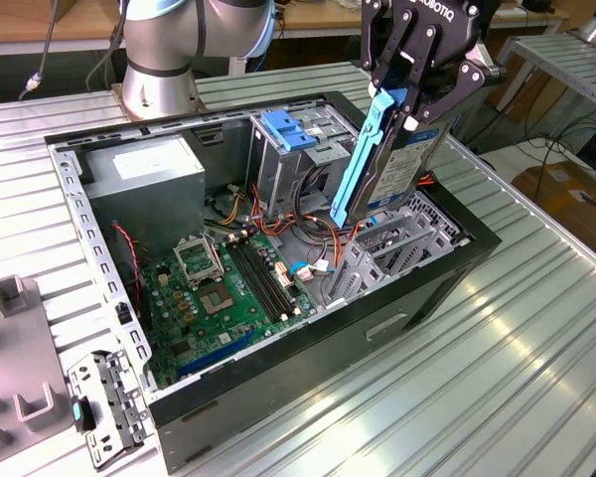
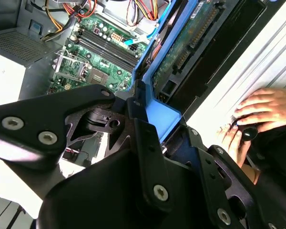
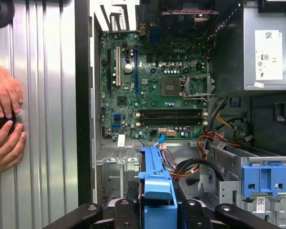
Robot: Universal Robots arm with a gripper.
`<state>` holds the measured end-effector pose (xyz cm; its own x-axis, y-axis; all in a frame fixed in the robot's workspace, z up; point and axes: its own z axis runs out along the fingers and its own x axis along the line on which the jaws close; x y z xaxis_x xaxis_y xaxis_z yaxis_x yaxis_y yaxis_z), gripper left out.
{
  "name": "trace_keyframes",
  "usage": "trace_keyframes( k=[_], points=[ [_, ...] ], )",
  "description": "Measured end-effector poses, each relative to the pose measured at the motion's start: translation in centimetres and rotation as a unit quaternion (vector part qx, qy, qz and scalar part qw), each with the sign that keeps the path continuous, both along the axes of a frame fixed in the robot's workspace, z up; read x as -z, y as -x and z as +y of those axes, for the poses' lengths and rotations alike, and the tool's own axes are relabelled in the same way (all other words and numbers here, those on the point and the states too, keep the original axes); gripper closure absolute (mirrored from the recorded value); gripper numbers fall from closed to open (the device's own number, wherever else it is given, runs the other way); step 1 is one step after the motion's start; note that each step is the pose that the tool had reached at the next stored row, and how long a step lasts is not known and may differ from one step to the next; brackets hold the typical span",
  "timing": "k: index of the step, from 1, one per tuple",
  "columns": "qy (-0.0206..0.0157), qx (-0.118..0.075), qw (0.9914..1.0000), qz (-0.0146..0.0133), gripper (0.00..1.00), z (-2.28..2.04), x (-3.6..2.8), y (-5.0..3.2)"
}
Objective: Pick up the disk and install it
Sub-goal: 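Insert the disk into the insertion slot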
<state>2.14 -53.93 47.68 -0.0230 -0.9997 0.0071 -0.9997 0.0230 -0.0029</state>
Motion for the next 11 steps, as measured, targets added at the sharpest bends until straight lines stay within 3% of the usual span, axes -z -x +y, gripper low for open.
trace_keyframes(
  k=[7, 11],
  points=[
    [0.0, 0.0, 1.0, 0.0, 0.63, 0.0, 0.0, -0.37],
    [0.0, 0.0, 1.0, 0.0, 0.63, 0.0, 0.02, -1.82]
  ],
)
